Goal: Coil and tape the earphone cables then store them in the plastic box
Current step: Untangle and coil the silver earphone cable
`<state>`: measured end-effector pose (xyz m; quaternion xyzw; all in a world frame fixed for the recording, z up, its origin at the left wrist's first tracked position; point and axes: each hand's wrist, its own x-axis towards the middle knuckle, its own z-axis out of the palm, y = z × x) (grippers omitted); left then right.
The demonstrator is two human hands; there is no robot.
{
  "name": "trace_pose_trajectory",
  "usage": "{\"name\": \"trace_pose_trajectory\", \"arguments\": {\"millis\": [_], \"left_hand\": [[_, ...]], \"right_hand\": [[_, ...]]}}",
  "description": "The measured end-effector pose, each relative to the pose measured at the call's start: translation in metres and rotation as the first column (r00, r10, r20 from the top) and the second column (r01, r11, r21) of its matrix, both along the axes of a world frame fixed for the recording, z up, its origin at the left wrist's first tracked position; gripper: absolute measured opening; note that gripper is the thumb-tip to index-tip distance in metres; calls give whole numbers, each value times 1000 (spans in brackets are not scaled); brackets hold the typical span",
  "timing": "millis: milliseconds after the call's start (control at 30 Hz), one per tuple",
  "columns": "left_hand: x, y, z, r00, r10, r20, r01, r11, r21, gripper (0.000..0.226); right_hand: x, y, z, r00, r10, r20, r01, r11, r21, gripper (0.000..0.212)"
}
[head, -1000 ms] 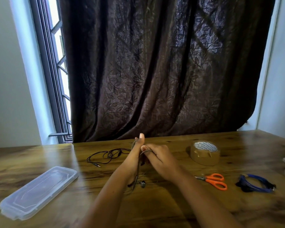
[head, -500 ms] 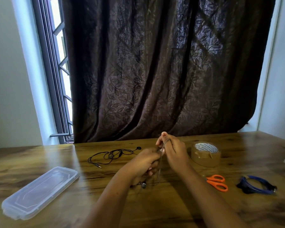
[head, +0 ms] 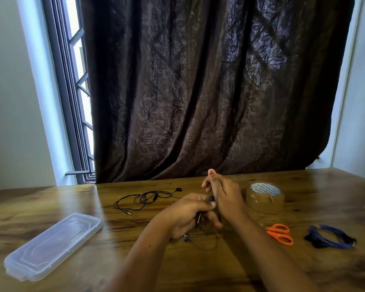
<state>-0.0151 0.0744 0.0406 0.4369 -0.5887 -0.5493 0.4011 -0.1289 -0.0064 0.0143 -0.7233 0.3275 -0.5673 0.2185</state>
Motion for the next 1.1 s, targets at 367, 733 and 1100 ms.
{"name": "trace_pose_trajectory", "arguments": {"millis": [367,733,1100], "left_hand": [[7,1,3,974,14,-227,12,994,113,27],[9,5,11,836,-24,-549,66,996,58,49],[20,-4,11,607,168,-777,-272,962,-5,59]], "right_hand": [[-1,-4,7,982,-53,179,20,984,180,54],[5,1,3,990,-68,121,36,968,249,46],[14,14,-4,931,128,-342,-107,991,78,26]]}}
